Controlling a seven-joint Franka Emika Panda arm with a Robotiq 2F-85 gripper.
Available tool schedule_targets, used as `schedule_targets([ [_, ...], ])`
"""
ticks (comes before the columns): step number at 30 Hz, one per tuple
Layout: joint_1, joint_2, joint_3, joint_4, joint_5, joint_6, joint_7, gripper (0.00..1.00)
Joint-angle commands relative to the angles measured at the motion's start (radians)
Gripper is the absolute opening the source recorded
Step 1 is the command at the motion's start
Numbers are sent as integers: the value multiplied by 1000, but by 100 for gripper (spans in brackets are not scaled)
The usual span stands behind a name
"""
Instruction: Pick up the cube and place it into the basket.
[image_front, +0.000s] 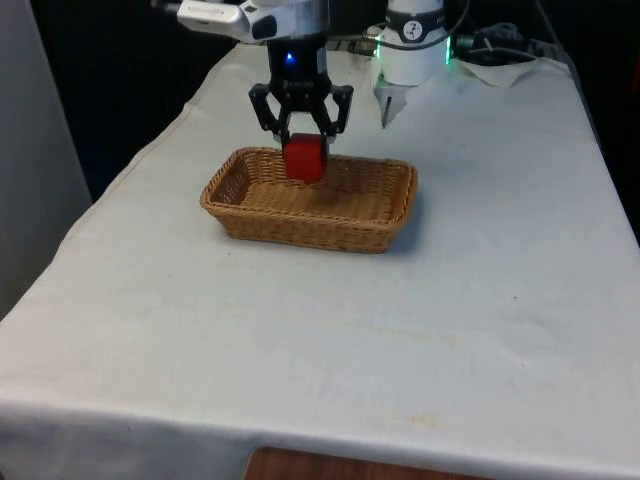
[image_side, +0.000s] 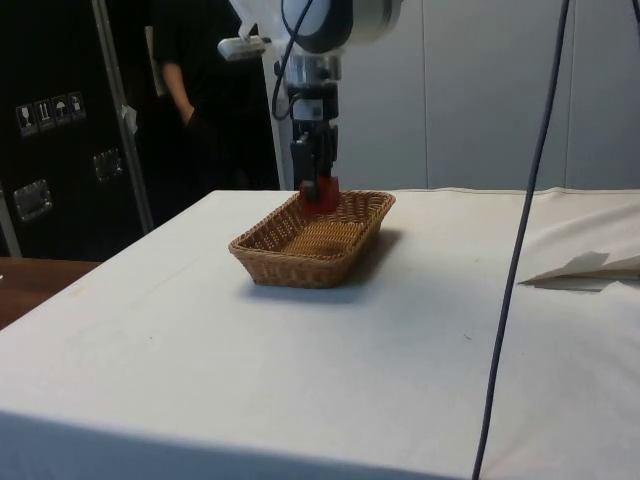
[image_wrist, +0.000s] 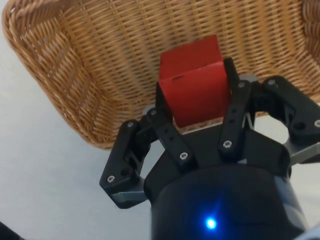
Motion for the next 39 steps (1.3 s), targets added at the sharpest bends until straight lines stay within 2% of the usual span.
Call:
schedule_targets([
  [1,-8,12,11,4,31,9,-22,2],
  [5,-7,33,12,9,65,13,-46,2],
  [6,0,32,1,9,47,5,-34,2],
  [7,-7,38,12,10,76,14,-54,2],
  [8,-8,42,13,11,85,14,-60,2],
  [14,-7,68,16,16,153,26,-103,2],
  [15,1,65,3,13,135,17,-91,2],
  [16,-7,72,16,17,162,30,-108,2],
  [20,-6,96,18,23,195,46,-127,2],
  [24,2,105,6,26,183,41,-120,2],
  [25,0,116,11,27,189,55,-128,2],
  [32,7,128,1,25,174,67,-123,2],
  [34,3,127,5,26,180,58,-128,2],
  [35,7,129,0,24,172,70,-123,2],
  [39,5,125,3,21,178,71,-127,4],
])
